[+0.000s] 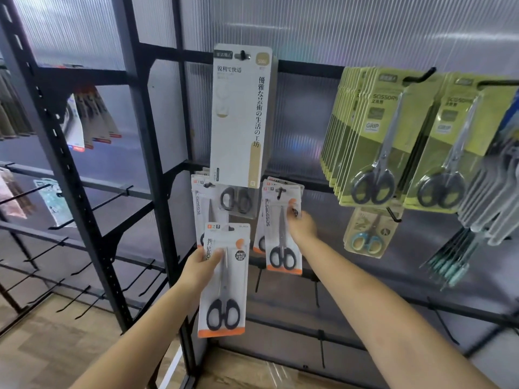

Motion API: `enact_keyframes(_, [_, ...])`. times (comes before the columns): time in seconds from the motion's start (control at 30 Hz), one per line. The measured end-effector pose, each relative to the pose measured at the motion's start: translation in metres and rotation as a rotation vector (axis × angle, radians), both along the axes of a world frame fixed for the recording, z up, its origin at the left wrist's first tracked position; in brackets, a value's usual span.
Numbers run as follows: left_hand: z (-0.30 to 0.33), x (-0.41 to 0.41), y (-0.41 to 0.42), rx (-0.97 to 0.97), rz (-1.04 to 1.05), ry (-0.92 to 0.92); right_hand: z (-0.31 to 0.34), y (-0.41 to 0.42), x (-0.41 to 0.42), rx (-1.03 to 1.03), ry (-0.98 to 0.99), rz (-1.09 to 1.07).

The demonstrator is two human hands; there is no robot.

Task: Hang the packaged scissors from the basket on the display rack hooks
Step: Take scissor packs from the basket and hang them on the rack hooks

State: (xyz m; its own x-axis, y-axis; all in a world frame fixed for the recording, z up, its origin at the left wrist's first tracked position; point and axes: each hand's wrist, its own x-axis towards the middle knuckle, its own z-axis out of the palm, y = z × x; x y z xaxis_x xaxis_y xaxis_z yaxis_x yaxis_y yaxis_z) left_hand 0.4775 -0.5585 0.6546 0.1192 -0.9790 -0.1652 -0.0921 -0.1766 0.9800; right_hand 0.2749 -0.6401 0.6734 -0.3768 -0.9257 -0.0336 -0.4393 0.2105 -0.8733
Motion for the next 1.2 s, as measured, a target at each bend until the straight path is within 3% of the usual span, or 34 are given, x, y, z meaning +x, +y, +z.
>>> enact_keyframes(0.33, [0.0, -0.005, -0.002, -0.025, -0.048, -0.012, 0.011, 0.0, 0.002, 0.184, 0.119, 0.046])
enact_keyframes(0.43, [-0.005, -0.007, -0.003, -0.027, -0.087, 0.018, 0.016, 0.015, -0.004, 0.077, 0.168, 0.068])
enact_keyframes(0.57, [-0.004, -0.018, -0.002, -0.056, -0.129, -0.021, 0.028, 0.049, -0.014, -0.252, 0.363, 0.229])
enact_keyframes(0.73, [0.003, -0.036, 0.001, -0.12, -0.195, -0.064, 0.046, 0.076, -0.016, -0.239, 0.556, 0.491])
enact_keyframes(0.9, [-0.001, -0.05, 0.006, -0.143, -0.266, -0.052, 0.037, 0.089, -0.014, -0.145, 0.412, 0.52])
enact_keyframes(1.2, [-0.025, -0.046, 0.008, -0.016, -0.234, 0.077, 0.04, 0.082, -0.023, -0.253, 0.328, 0.379])
